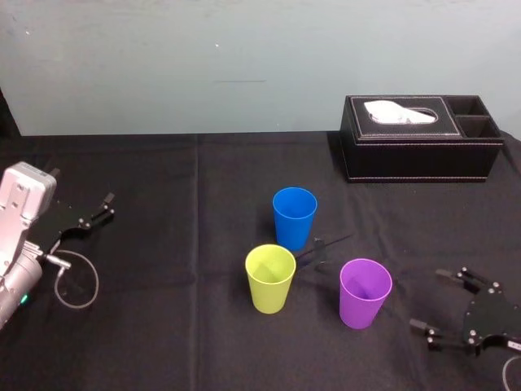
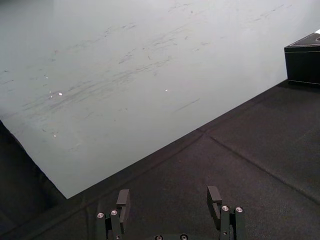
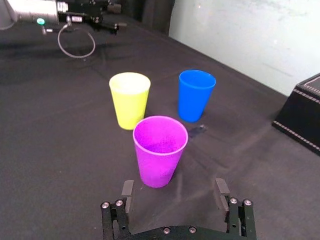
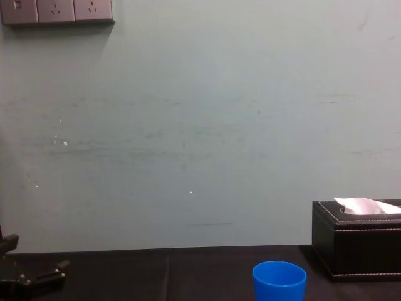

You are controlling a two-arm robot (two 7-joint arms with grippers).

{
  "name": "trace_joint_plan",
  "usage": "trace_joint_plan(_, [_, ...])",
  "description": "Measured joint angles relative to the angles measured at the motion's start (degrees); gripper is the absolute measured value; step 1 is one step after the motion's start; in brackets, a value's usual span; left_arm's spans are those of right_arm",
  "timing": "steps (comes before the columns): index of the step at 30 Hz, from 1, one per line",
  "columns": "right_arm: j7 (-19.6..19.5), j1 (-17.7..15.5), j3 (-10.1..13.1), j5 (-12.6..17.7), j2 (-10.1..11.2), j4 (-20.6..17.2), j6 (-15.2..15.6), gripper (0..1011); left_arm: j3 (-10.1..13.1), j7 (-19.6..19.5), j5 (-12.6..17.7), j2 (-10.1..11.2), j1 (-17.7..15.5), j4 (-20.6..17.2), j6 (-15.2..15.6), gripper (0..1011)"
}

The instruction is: Stack the three plastic cups sequentially using one hand.

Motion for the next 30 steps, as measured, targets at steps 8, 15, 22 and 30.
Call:
trace_joint_plan(8, [0.3,1.8,-1.7,-1.4,-1.5,1.0,0.8,1000,0.0,0.0,0.0,0.0,0.0,0.0,0.0,1010])
trace_joint_plan(15, [0.5,3.3,-2.9,-1.9,-2.3,1.5,1.4,1000,0.0,0.0,0.0,0.0,0.0,0.0,0.0,1010])
trace_joint_plan(22, [0.8,5.0,-4.3,-2.3,-3.3,2.2,2.0,1000,0.0,0.0,0.0,0.0,0.0,0.0,0.0,1010])
trace_joint_plan(30, [0.8,6.6,-5.6,-2.3,-4.1,3.0,2.5,1000,0.0,0.0,0.0,0.0,0.0,0.0,0.0,1010])
